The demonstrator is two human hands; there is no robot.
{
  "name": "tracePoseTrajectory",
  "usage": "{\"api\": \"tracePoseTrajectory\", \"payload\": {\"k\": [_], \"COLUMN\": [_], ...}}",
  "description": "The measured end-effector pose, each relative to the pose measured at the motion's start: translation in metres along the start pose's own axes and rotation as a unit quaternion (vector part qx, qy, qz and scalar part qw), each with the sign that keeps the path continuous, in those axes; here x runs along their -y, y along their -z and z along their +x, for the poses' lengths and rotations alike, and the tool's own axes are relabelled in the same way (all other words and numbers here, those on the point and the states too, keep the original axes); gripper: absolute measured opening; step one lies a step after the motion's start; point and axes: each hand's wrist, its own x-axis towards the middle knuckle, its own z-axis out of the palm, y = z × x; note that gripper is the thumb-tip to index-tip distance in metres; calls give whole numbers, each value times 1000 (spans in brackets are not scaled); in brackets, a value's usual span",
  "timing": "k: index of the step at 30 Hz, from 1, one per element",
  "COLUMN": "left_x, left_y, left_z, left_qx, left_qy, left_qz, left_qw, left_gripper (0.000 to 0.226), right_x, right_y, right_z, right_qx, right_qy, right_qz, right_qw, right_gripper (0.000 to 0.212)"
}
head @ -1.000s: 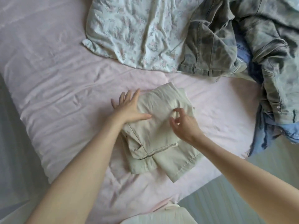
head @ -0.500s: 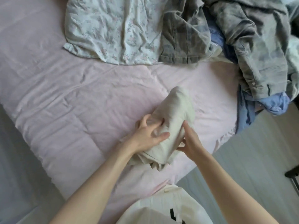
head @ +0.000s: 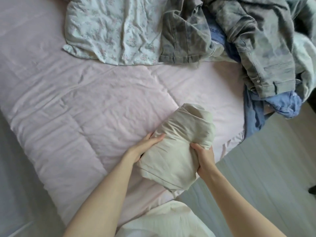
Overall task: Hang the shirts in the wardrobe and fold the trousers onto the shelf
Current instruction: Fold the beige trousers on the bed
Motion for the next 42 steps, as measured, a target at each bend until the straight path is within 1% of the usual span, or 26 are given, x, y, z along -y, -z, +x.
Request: {"api": "tracePoseTrajectory", "payload": {"k": [2, 5, 7, 9, 10, 11, 13, 15, 16, 19, 20, 22, 24, 25, 27, 28, 30, 31, 32, 33, 34, 35, 36, 37, 40, 42], "left_x": [1, -2, -7, -8, -7, -4, 10, 23, 37, 82, 93, 130, 154, 171, 193, 200, 210, 211, 211, 211, 207, 202, 196, 189, 167, 146], "left_y": [7, 27, 49, 73, 87, 91, 108, 114, 120, 144, 150, 178, 200, 216, 239, 250, 267, 270, 281, 288, 297, 302, 311, 318, 348, 380], "left_z": [-7, -43, -82, -133, -168, -184, -242, -281, -308, -372, -384, -429, -465, -489, -521, -535, -563, -569, -579, -585, -593, -598, -604, -608, -623, -635], "left_qx": [4, -27, -37, -53, -73, -80, -136, -193, -233, -323, -336, -387, -413, -433, -479, -495, -500, -491, -477, -456, -428, -398, -369, -346, -309, -301], "left_qy": [-17, -48, -72, -96, -114, -120, -155, -172, -185, -231, -246, -284, -308, -329, -368, -385, -422, -439, -463, -485, -508, -523, -536, -544, -561, -580], "left_qz": [-36, -135, -184, -203, -206, -214, -239, -259, -271, -310, -327, -352, -391, -414, -440, -449, -469, -477, -485, -487, -488, -490, -493, -490, -476, -458], "left_qw": [999, 989, 979, 973, 969, 966, 949, 931, 916, 864, 848, 804, 763, 730, 665, 637, 594, 582, 568, 565, 566, 572, 578, 587, 603, 603], "left_gripper": [92, 72, 66, 65, 64, 62, 58, 50, 50, 64, 63, 54, 47, 48, 52, 52, 52, 53, 53, 53, 53, 54, 56, 57, 54, 58], "right_x": [9, 43, 66, 80, 84, 84, 79, 73, 64, 28, 17, -20, -48, -69, -96, -108, -128, -132, -136, -138, -138, -136, -133, -129, -112, -98], "right_y": [-5, -26, -49, -77, -97, -104, -138, -163, -180, -222, -230, -252, -266, -278, -294, -303, -320, -324, -334, -340, -350, -357, -368, -379, -418, -458], "right_z": [-6, -29, -52, -80, -101, -109, -150, -180, -203, -265, -277, -327, -368, -396, -441, -463, -503, -515, -533, -546, -560, -570, -579, -586, -604, -617], "right_qx": [43, 180, 284, 371, 411, 433, 483, 508, 524, 548, 550, 554, 569, 577, 572, 569, 582, 590, 608, 629, 653, 673, 687, 690, 678, 675], "right_qy": [-5, 9, 14, 7, 6, -1, -6, 6, 17, 46, 60, 74, 79, 85, 63, 35, -42, -78, -102, -123, -139, -146, -143, -129, -56, 12], "right_qz": [-1, -36, -61, -82, -96, -106, -149, -198, -228, -278, -285, -298, -318, -324, -309, -289, -240, -212, -189, -172, -157, -142, -125, -113, -99, -89], "right_qw": [999, 983, 957, 925, 907, 895, 863, 839, 821, 788, 783, 774, 755, 745, 758, 769, 776, 776, 764, 748, 728, 711, 702, 703, 726, 732], "right_gripper": [45, 47, 41, 25, 22, 22, 32, 41, 42, 42, 44, 47, 48, 56, 83, 94, 106, 105, 97, 84, 72, 65, 62, 61, 63, 67]}}
